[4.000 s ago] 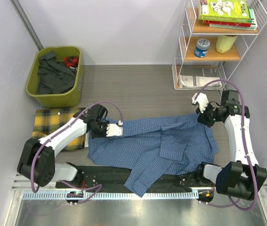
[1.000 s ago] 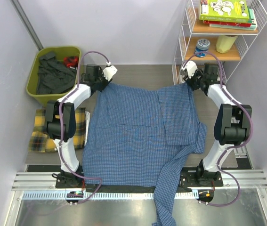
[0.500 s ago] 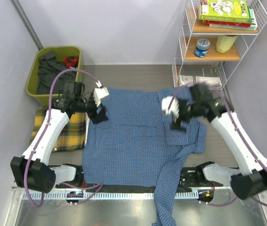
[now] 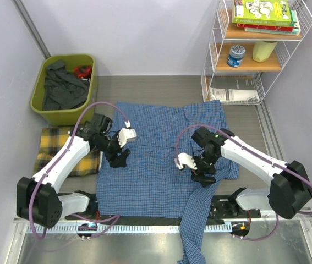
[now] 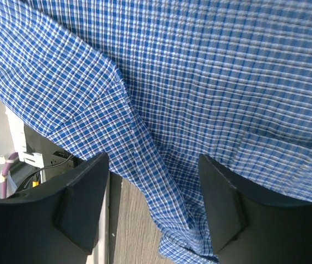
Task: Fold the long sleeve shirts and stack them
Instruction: Flatten the shirt out
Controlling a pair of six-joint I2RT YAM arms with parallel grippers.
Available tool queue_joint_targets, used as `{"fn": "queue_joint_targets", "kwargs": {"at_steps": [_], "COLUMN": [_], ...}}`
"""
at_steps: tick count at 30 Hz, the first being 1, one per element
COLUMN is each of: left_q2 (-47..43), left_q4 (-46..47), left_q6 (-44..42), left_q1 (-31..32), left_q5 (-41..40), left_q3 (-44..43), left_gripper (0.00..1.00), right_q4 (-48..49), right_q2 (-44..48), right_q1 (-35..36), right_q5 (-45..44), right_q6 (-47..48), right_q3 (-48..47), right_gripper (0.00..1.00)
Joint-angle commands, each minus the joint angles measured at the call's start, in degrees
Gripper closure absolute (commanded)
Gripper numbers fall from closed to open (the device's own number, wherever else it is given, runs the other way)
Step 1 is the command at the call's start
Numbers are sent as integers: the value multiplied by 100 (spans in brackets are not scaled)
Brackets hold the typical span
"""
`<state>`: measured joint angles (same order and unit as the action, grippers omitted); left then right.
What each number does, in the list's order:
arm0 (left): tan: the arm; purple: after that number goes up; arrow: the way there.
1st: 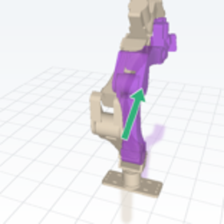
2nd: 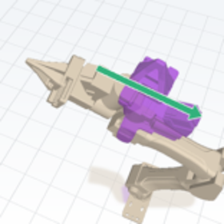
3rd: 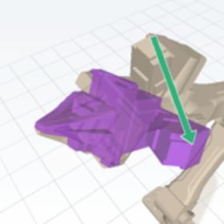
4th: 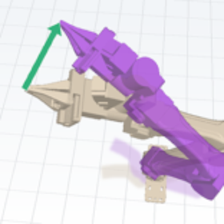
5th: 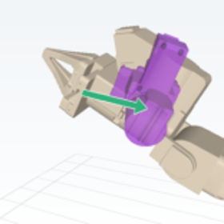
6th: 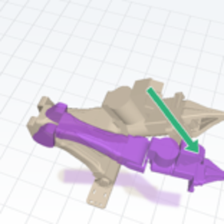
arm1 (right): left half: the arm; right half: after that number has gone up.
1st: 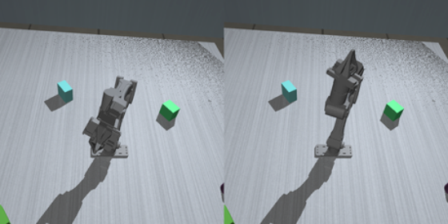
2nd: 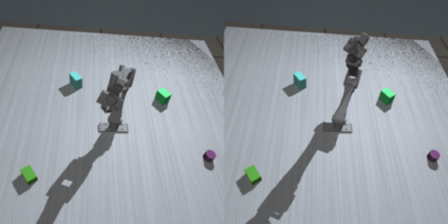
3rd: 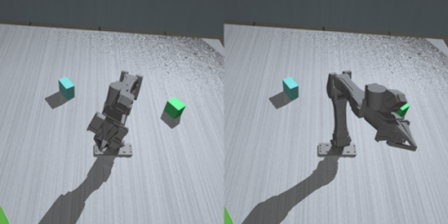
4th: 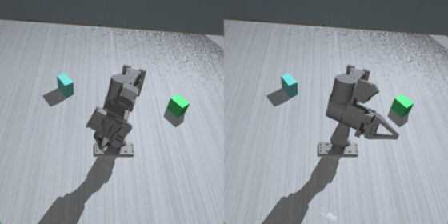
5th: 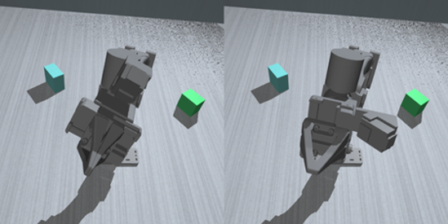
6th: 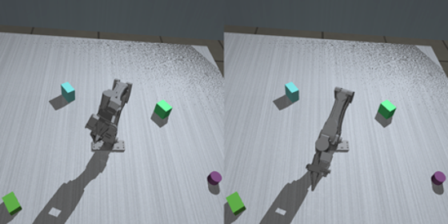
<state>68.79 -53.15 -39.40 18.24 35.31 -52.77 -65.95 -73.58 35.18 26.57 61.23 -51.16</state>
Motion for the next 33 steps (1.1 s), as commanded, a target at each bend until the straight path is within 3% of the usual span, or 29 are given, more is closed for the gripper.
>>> {"fn": "queue_joint_targets", "kwargs": {"at_steps": [1, 3, 4, 7, 8, 9, 12, 17, 19, 21, 24, 28, 32, 33], "left_q2": [257, 379, 424, 696, 784, 863, 1048, 1329, 1452, 1470, 1172, 1145, 1610, 1706], "left_q4": [313, 410, 489, 700, 735, 727, 840, 1043, 991, 955, 1200, 2307, 3220, 3414], "left_q6": [134, 151, 195, 301, 318, 319, 319, 196, 143, 134, 116, 371, 397, 528], "left_q1": [-31, -31, -40, -232, -372, -426, -558, -567, -567, -567, -445, 512, 1504, 1620], "left_q5": [-314, -463, -551, -596, -561, -508, -508, -1201, -1325, -1081, -8, -94, -138, -165], "left_q3": [21, 21, 21, -48, -127, -180, -233, -163, -286, -426, -664, -699, -883, -910], "left_gripper": [28, 28, 28, 29, 30, 31, 36, 50, 51, 47, 38, 33, 31, 32], "right_q4": [223, 337, 338, 119, 48, 4, -373, -1242, -1226, -1341, -1446, -1482, -1517, -1517], "right_q2": [-130, -165, -174, -96, -17, 236, 982, 2189, 2592, 2708, 2910, 3779, 4203, 4229], "right_q1": [200, 226, 226, 235, 235, 226, 139, 103, -54, -81, -90, -99, -99, -108], "right_q5": [-257, -423, -651, -994, -1065, -1162, -1391, -2031, -2305, -2471, -2455, -2630, -3051, -3096], "right_q6": [55, 108, 160, 336, 354, 363, 450, 872, 1073, 1189, 1084, 1233, 1418, 1331], "right_q3": [324, 457, 562, 712, 756, 782, 704, 879, 915, 879, 730, 799, 827, 783], "right_gripper": [34, 44, 56, 69, 90, 98, 99, 98, 93, 86, 97, 98, 63, 62]}}
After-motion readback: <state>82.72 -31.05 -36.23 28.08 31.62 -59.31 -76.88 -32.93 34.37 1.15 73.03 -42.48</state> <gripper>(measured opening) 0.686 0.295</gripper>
